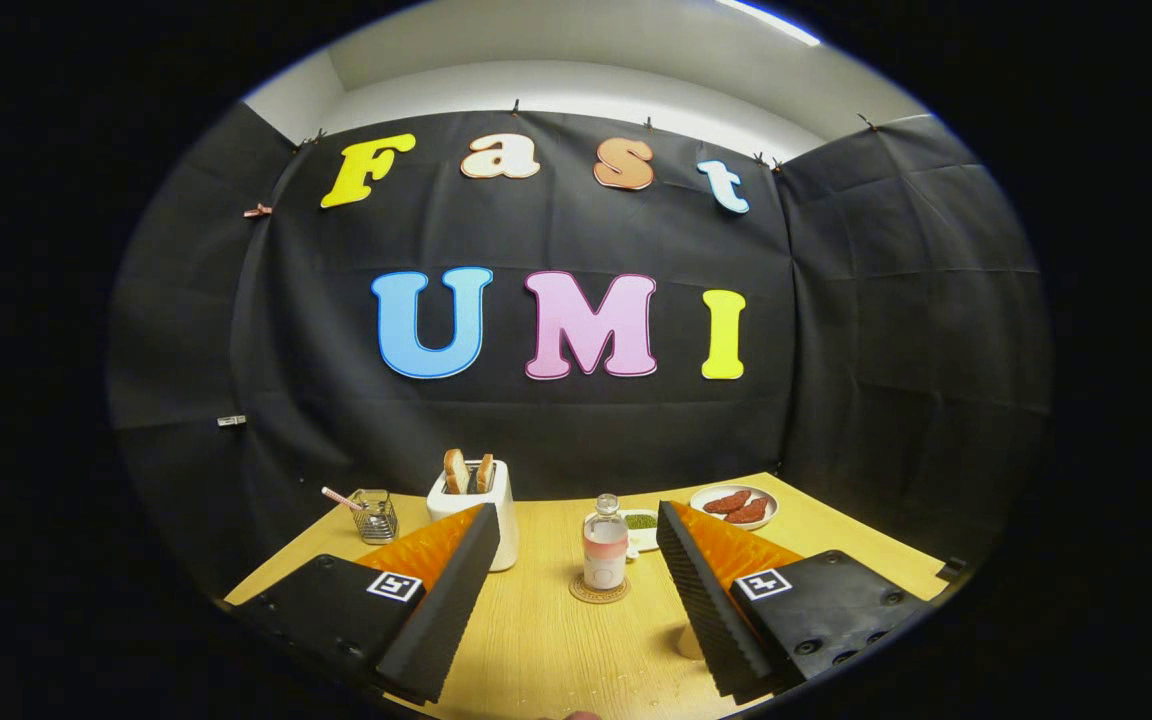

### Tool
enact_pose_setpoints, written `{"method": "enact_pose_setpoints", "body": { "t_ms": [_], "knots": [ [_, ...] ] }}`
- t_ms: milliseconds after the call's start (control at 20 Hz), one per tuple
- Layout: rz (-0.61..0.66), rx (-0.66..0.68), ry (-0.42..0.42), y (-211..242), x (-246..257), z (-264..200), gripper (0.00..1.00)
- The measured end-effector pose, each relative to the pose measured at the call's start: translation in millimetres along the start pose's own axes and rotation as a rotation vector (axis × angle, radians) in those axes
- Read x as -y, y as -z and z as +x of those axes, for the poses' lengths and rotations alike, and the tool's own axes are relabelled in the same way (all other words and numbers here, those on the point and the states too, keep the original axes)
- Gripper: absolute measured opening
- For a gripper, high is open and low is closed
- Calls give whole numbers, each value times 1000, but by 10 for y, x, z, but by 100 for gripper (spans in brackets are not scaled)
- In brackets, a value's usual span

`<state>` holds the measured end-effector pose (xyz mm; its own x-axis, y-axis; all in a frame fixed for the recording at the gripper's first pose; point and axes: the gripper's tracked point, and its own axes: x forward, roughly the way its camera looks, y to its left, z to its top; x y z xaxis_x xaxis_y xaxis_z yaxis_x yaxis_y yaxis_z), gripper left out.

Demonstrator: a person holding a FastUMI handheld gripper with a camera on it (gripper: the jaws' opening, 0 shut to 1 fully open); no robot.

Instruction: Take the bottle from table, then pour the juice into the cup, finally place the bottle on the coaster

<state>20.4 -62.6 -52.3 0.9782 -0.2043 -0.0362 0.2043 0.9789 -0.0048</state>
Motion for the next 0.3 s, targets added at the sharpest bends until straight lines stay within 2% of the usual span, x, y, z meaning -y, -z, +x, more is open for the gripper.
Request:
{"method": "enact_pose_setpoints", "body": {
  "t_ms": [300],
  "knots": [
    [3, 4, 35, -41, 52, 51, 97]
  ]
}}
